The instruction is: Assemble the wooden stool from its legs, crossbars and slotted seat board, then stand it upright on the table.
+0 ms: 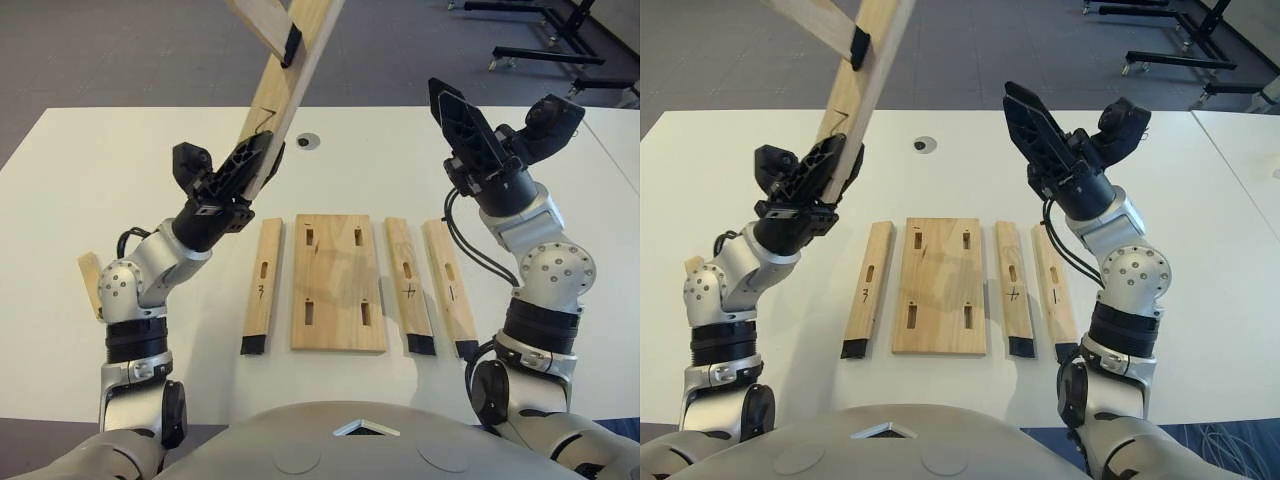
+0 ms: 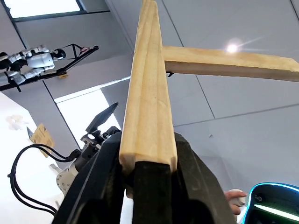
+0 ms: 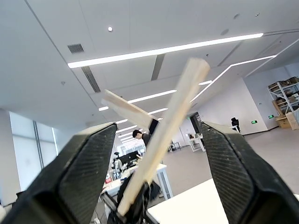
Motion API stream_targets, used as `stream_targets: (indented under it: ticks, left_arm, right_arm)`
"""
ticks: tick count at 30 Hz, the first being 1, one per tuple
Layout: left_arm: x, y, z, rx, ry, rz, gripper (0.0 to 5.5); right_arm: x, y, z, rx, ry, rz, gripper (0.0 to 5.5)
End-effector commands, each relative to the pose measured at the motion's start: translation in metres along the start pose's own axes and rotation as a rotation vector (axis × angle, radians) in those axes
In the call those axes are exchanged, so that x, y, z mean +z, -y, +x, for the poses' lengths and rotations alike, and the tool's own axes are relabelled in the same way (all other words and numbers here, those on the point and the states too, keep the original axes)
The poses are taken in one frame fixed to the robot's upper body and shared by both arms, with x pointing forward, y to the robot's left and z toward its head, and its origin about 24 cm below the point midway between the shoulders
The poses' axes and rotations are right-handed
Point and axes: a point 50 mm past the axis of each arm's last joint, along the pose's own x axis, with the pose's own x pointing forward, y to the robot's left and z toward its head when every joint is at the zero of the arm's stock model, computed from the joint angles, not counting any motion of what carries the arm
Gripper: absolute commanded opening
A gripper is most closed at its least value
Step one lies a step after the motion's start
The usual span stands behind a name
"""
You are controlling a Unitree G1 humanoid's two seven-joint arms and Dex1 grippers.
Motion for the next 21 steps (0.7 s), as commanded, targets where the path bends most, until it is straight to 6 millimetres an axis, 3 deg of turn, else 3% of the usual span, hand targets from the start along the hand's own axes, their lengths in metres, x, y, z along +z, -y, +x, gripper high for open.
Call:
stream_targets:
  ticks: [1,10,21]
  left_arm:
    - [-0.008,-0.02,-0.008,-0.088,-0.045,-0.207,1.01]
    - [-0.014,-0.033,-0.008,-0.207,-0.134,-0.426,1.01]
    - [-0.014,-0.037,-0.004,-0.231,-0.217,-0.564,1.01]
  right_arm:
    - [-0.008,0.008,0.008,0.012,0.055,0.062,3.3]
    - [-0.041,0.024,0.016,-0.032,-0.033,0.152,3.3]
    - [-0.049,0.023,0.035,0.083,0.013,0.276,3.3]
